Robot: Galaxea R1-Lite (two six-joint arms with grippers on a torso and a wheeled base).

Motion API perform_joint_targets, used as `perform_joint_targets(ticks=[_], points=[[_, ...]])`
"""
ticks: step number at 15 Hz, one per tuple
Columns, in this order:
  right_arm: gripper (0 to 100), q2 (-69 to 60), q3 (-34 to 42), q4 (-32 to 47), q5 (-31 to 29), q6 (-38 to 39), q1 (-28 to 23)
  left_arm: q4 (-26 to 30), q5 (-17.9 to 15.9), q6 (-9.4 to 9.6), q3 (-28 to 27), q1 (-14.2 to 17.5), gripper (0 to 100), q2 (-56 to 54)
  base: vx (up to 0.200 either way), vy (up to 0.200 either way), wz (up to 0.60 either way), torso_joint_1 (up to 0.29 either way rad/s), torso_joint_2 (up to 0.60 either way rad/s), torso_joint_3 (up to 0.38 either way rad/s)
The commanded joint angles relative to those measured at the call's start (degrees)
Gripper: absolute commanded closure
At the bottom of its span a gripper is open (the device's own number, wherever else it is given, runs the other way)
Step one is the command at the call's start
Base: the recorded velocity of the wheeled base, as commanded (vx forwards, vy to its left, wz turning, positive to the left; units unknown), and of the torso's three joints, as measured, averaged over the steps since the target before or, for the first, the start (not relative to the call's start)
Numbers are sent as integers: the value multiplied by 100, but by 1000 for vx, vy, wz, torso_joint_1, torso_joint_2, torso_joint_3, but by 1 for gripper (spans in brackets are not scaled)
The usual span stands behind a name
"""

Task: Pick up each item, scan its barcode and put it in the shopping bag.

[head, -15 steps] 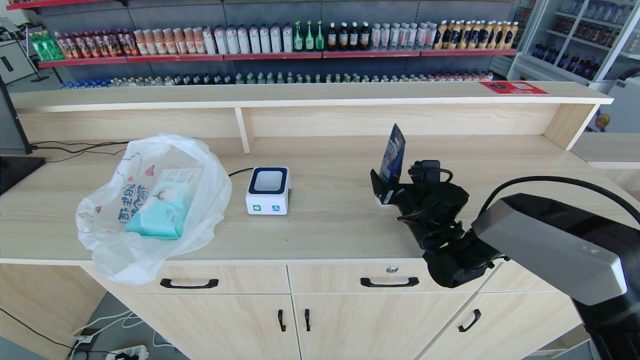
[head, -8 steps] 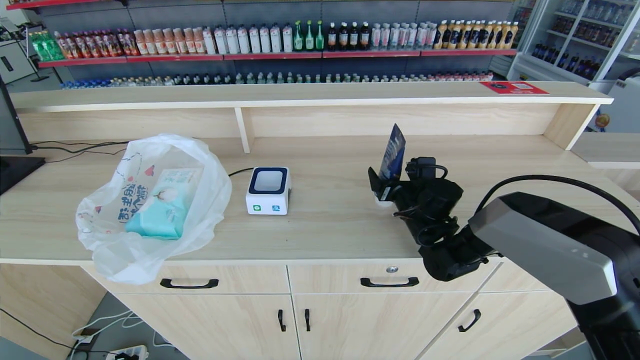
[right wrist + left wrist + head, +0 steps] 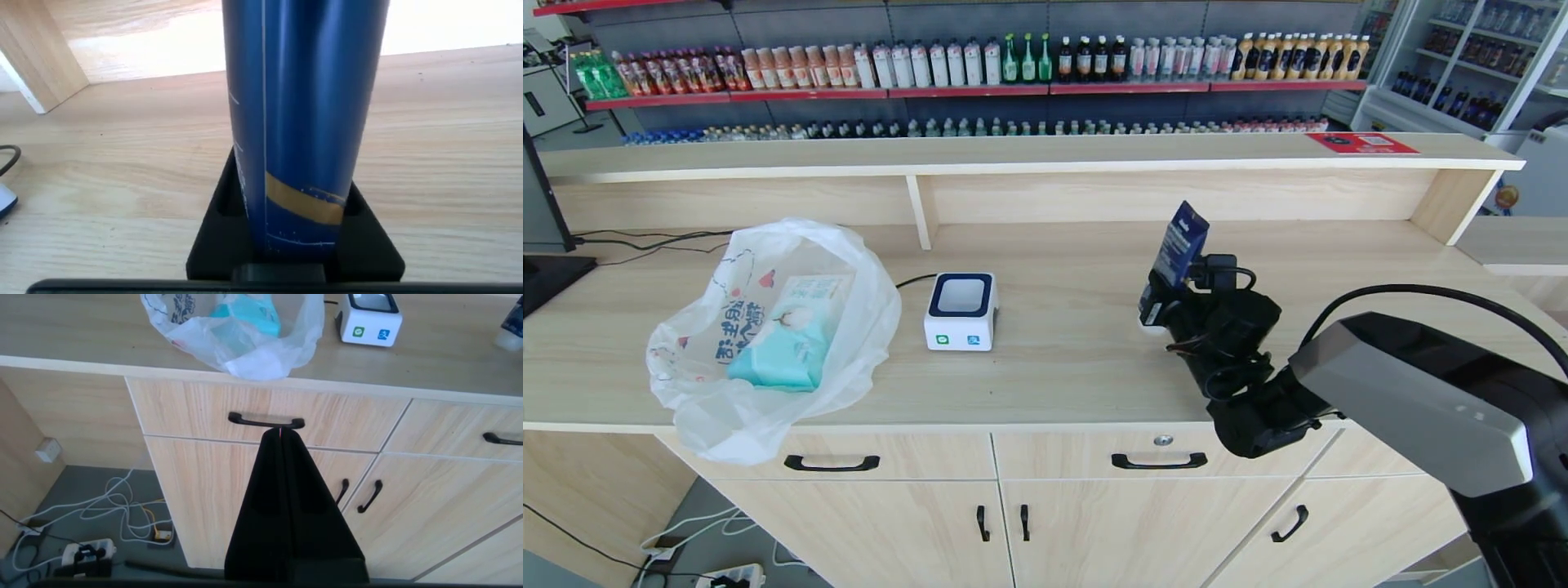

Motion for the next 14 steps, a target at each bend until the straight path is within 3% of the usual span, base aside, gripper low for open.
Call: perform_joint_targets(ticks=[1, 7, 14], points=[[100, -141, 15, -11, 1, 0, 19, -4, 0, -2, 0, 2, 100, -2, 0, 0, 0, 0, 0, 0], [100, -721, 191, -11, 1, -9, 151, 5, 0, 7, 0, -7, 100, -2, 0, 0, 0, 0, 0, 0], [100, -1591, 1676, -802, -26, 44, 898, 5, 0, 7, 0, -7, 100, -2, 0, 0, 0, 0, 0, 0]])
